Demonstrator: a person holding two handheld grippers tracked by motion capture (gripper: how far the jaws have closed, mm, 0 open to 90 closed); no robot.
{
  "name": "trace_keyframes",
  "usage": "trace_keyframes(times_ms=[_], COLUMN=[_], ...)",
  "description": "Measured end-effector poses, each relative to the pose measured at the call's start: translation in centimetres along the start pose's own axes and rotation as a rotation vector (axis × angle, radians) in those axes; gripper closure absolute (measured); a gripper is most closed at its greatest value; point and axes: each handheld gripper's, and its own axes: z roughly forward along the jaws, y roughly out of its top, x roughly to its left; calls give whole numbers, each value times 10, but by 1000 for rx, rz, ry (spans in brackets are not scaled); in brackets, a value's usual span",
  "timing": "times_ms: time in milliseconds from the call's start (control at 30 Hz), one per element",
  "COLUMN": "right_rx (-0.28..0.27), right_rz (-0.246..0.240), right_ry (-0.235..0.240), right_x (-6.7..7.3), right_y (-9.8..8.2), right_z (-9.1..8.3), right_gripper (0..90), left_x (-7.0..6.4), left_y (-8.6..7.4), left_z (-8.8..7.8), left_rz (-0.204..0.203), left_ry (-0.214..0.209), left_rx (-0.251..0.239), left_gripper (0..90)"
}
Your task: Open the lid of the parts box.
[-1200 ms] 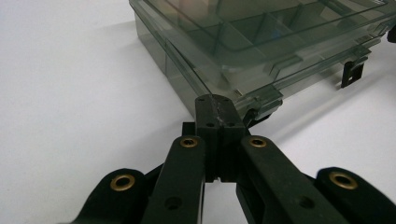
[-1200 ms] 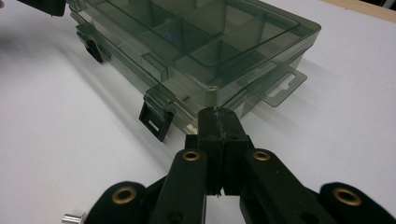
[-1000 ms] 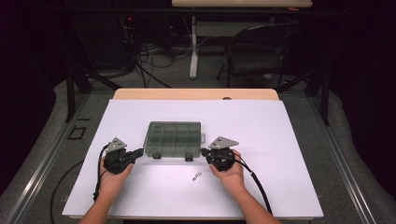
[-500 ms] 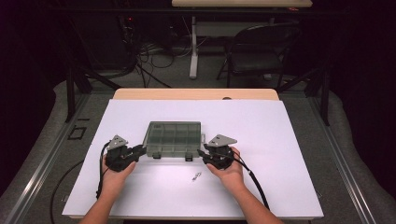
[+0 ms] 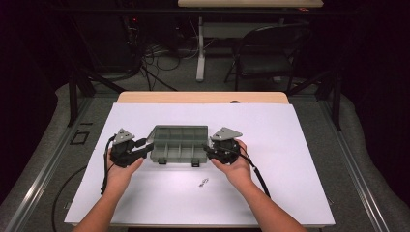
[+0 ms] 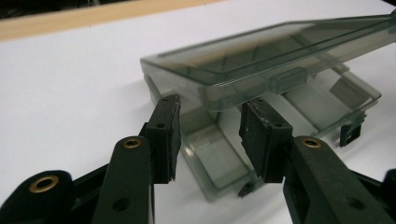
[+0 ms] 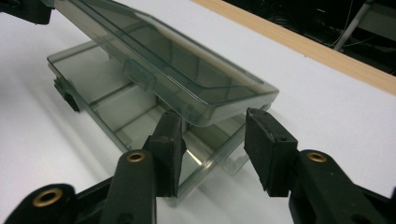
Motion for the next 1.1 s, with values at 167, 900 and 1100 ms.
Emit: trace_keyframes(times_ms=[167, 900, 1100], right_rx=[-9, 4, 14], right_rz=[-9, 25, 58], right_ry=[-11, -38, -37], right_x=[-2, -32, -39], right_y=[12, 61, 65], right_z=[-1, 8, 11], right_gripper=[590, 764, 809], left_x=[1, 15, 21], left_y=[15, 61, 71], left_z=[0, 5, 8], left_rz=[17, -43, -50], left_ry=[-2, 29, 54], left_rx=[9, -16, -9], left_gripper=[580, 745, 813])
